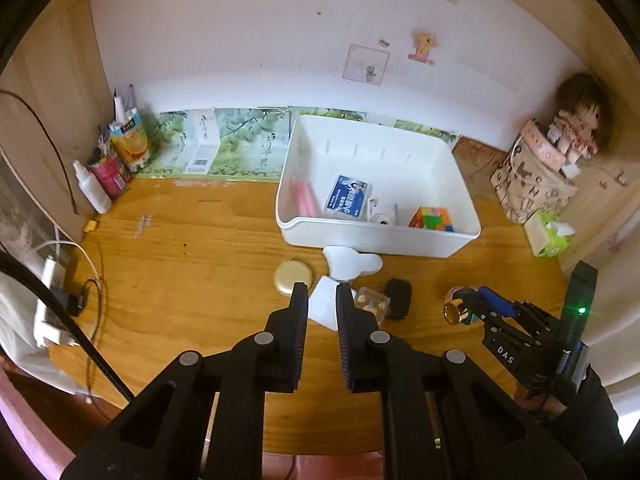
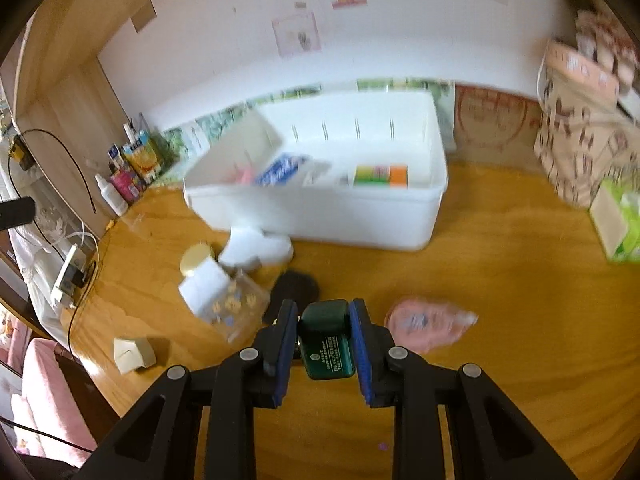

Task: Organize rigid objects

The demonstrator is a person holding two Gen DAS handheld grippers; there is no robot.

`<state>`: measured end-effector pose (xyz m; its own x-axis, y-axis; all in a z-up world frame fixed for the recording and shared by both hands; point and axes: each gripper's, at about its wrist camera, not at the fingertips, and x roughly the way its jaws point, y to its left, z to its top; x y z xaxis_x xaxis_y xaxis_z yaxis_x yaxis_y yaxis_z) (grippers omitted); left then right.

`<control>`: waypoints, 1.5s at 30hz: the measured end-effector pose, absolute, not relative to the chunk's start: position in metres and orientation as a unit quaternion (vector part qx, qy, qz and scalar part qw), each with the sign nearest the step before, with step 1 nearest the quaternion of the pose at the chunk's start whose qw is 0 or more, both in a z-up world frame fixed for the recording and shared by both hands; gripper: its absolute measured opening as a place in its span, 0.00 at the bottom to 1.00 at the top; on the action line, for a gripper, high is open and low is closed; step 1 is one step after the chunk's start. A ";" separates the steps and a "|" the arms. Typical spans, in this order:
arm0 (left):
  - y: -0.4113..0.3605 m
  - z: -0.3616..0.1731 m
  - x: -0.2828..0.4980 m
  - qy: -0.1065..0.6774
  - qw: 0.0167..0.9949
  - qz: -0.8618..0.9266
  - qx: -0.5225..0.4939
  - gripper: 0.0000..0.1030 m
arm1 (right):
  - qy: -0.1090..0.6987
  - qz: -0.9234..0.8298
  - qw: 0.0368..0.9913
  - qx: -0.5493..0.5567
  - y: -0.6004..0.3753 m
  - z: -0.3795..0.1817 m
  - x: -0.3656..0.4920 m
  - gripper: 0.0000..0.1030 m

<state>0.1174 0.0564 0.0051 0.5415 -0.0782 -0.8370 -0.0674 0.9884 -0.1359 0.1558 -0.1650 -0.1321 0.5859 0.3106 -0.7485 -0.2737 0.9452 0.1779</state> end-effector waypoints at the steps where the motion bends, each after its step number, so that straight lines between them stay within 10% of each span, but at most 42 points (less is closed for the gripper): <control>1: 0.059 0.003 0.118 0.482 0.873 0.001 -0.081 0.15 | 0.420 0.165 0.892 0.021 -0.164 -0.127 0.157 0.26; 15: 0.117 -0.055 0.092 0.535 0.824 0.053 -0.176 0.23 | 0.396 0.190 0.898 0.012 -0.153 -0.105 0.156 0.26; 29: 0.127 -0.123 0.096 0.601 0.764 0.075 -0.223 0.69 | 0.414 0.217 0.884 0.018 -0.141 -0.105 0.145 0.26; 45: 0.131 -0.193 0.106 0.678 0.669 0.112 -0.284 0.69 | 0.429 0.212 0.877 0.038 -0.154 -0.109 0.170 0.26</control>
<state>0.1062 0.1314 -0.1932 0.0568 -0.2351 -0.9703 -0.5350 0.8134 -0.2284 0.1704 -0.1538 -0.1093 0.5429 0.4044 -0.7360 -0.3387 0.9074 0.2487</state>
